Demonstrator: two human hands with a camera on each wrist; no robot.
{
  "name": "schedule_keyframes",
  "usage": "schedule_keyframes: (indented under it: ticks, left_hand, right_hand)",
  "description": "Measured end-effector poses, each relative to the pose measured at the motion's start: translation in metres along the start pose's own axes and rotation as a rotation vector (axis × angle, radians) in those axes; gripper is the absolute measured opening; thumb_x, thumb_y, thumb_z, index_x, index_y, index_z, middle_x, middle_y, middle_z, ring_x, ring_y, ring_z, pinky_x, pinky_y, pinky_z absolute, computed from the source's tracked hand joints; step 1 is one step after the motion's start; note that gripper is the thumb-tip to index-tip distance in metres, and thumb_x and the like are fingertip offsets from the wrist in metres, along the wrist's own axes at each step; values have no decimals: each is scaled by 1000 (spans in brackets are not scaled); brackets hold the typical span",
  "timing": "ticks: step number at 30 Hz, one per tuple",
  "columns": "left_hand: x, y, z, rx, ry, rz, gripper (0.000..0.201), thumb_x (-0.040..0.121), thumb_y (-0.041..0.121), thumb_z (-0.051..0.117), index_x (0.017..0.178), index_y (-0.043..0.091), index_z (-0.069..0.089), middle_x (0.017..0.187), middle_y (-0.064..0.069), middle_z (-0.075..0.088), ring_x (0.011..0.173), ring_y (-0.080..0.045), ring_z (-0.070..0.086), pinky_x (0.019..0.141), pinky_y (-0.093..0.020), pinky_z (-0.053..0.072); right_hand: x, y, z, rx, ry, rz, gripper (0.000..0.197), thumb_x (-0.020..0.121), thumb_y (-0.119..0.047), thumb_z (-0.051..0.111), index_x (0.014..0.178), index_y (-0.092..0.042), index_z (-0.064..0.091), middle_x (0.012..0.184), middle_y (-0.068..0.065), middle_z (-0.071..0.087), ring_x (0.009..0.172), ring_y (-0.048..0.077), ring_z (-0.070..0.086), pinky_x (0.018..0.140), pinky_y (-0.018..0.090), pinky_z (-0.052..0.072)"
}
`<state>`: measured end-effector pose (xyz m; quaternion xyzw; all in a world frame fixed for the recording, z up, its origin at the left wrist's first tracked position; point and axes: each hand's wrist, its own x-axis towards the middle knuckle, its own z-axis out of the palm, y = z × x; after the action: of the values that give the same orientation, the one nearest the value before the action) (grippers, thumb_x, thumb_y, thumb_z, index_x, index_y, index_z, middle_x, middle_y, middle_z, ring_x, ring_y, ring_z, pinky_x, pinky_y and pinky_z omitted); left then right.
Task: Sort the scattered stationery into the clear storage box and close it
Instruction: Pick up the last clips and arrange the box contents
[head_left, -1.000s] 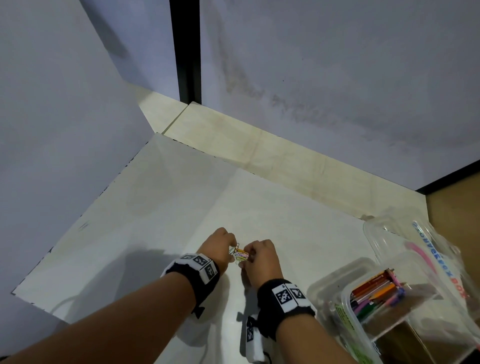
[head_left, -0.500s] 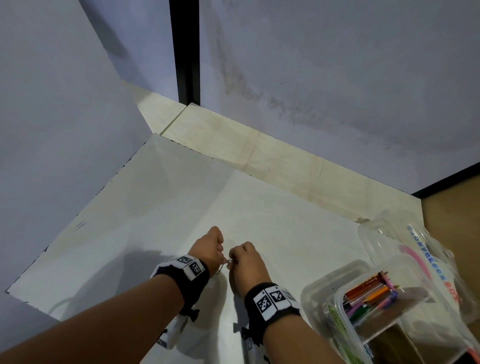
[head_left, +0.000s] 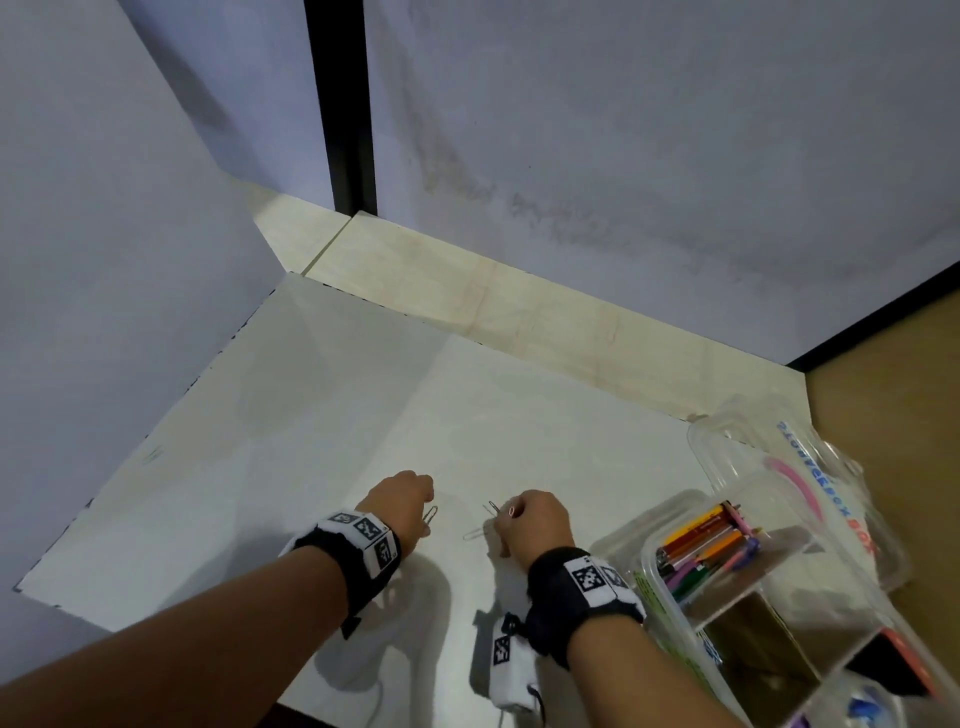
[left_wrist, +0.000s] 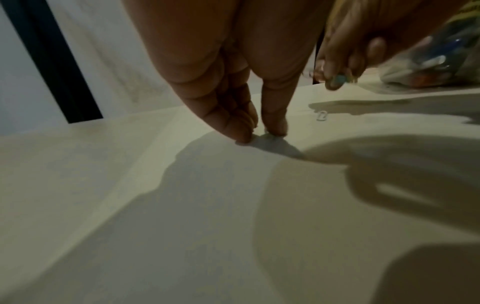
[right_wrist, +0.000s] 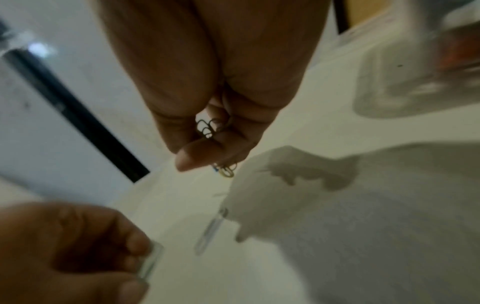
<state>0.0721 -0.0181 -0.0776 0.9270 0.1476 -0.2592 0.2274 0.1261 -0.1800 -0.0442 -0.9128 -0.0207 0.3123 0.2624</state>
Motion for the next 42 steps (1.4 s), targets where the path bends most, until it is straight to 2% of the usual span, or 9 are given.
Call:
schedule_keyframes:
  ticks: [3, 6, 9, 14, 20, 24, 31, 39, 42]
  left_hand:
    - [-2, 14, 2, 140, 19, 18, 26, 92, 12, 52, 118, 11, 54, 120, -6, 57, 110, -24, 56, 88, -30, 45]
    - [-5, 23, 3, 195, 1, 32, 30, 92, 5, 42, 119, 9, 54, 112, -6, 57, 110, -24, 57, 88, -28, 44]
    - [-7, 35, 3, 215, -28, 66, 31, 95, 6, 37, 122, 9, 51, 124, -8, 55, 114, -24, 54, 92, -28, 42]
    - [1, 48, 13, 139, 35, 113, 36, 95, 9, 40, 126, 16, 54, 128, -8, 53, 120, -24, 52, 100, -27, 39]
    - [9, 61, 18, 157, 18, 144, 33, 90, 9, 51, 123, 14, 50, 122, -6, 58, 111, -22, 57, 88, -24, 42]
    - [11, 63, 14, 248, -24, 98, 35, 78, 3, 62, 109, 15, 55, 111, -6, 62, 103, -22, 58, 76, -24, 41]
    - [3, 73, 17, 545, 5, 189, 24, 93, 19, 49, 114, 10, 58, 120, -8, 53, 109, -23, 56, 91, -28, 47]
    - [-4, 93, 16, 677, -108, 217, 29, 89, 11, 47, 114, 14, 62, 119, -3, 62, 110, -20, 60, 90, -27, 47]
    - [-5, 94, 7, 572, -120, 204, 29, 93, 11, 45, 118, 12, 60, 124, -4, 60, 114, -20, 58, 92, -25, 45]
  right_hand:
    - [-31, -3, -21, 420, -14, 52, 32, 83, 12, 48, 56, -5, 45, 44, 4, 49, 27, -2, 45, 35, 8, 37]
    - [-52, -4, -31, 607, -31, 17, 33, 86, 13, 46, 59, -6, 45, 48, 9, 45, 28, 2, 45, 37, 12, 42]
    - [-67, 5, -43, 682, 6, -1, 33, 86, 13, 47, 58, -5, 47, 48, 6, 46, 32, 5, 49, 40, 15, 45]
    - [-86, 27, -73, 689, 143, -41, 28, 83, 7, 52, 59, -8, 56, 50, 4, 53, 39, 9, 52, 56, 27, 50]
    - [-123, 71, -118, 726, 335, 15, 31, 85, 6, 53, 59, -10, 54, 48, 2, 53, 37, 6, 51, 47, 17, 46]
    - [-139, 112, -135, 497, 473, 129, 21, 85, -1, 58, 66, -9, 54, 54, 3, 56, 39, 8, 55, 43, 20, 42]
    - [-132, 139, -120, 290, 389, 309, 9, 87, -6, 55, 81, -4, 61, 70, 12, 65, 46, 14, 60, 40, 20, 42]
    - [-122, 137, -115, 430, 388, 328, 13, 92, -12, 58, 104, -11, 61, 81, 11, 68, 70, 25, 67, 64, 37, 59]
    - [-121, 136, -114, 463, 433, 328, 9, 94, -14, 53, 90, -16, 61, 69, 6, 66, 72, 30, 70, 67, 44, 60]
